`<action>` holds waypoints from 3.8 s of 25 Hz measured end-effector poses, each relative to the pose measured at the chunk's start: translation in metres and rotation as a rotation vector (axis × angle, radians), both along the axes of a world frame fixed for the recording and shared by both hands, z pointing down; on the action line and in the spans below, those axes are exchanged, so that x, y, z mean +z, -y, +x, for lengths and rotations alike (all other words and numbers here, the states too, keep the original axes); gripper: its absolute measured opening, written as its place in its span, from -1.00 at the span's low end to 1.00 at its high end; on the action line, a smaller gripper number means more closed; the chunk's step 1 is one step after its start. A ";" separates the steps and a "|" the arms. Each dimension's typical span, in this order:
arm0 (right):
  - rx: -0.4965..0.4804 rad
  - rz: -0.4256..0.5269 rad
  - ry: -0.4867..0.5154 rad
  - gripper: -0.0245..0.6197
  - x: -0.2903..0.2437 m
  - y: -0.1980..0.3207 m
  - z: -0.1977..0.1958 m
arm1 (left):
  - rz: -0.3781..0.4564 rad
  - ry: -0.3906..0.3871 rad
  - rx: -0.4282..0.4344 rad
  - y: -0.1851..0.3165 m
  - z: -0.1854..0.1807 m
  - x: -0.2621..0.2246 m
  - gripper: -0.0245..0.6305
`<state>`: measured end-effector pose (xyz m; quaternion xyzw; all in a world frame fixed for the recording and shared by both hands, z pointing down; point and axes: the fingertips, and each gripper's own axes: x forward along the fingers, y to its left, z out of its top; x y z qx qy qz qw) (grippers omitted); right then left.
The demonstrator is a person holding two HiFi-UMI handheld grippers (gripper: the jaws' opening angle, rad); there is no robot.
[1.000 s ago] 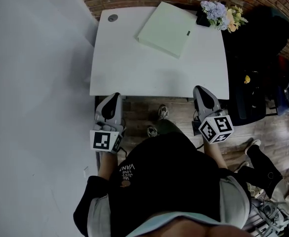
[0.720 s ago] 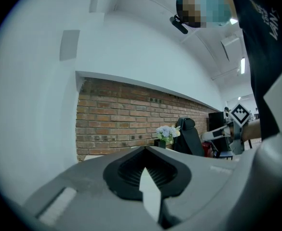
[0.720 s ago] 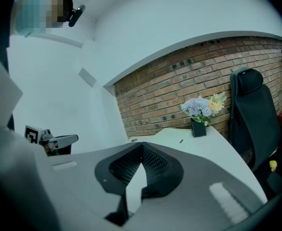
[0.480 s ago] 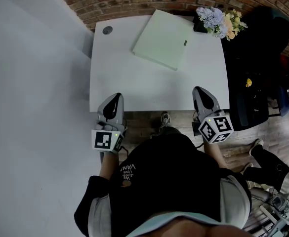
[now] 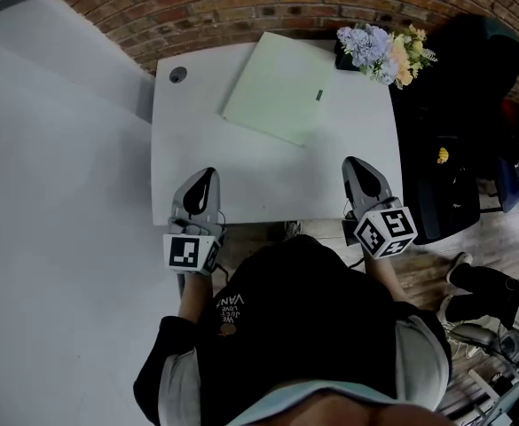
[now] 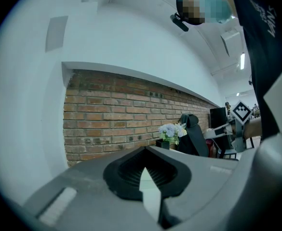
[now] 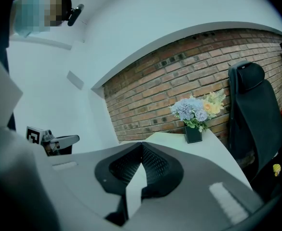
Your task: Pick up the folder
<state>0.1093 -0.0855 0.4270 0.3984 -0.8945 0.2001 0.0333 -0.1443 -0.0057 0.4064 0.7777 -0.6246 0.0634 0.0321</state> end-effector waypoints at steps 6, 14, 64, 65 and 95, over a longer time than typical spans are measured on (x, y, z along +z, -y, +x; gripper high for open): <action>0.010 -0.013 0.002 -0.93 0.007 0.012 0.008 | -0.022 -0.002 0.014 0.023 0.010 0.003 -0.93; 0.078 -0.021 0.007 -0.93 0.013 0.019 0.013 | -0.034 0.042 0.071 0.053 0.000 0.012 -0.93; 0.371 -0.110 -0.027 -0.93 0.087 0.098 -0.050 | -0.222 0.032 0.363 0.211 -0.056 0.092 -0.93; 0.371 -0.116 -0.028 -0.93 0.090 0.098 -0.051 | -0.229 0.029 0.364 0.213 -0.056 0.095 -0.93; 0.375 -0.292 0.007 -0.23 0.146 0.123 -0.059 | -0.457 -0.167 0.387 0.235 -0.050 0.164 -0.01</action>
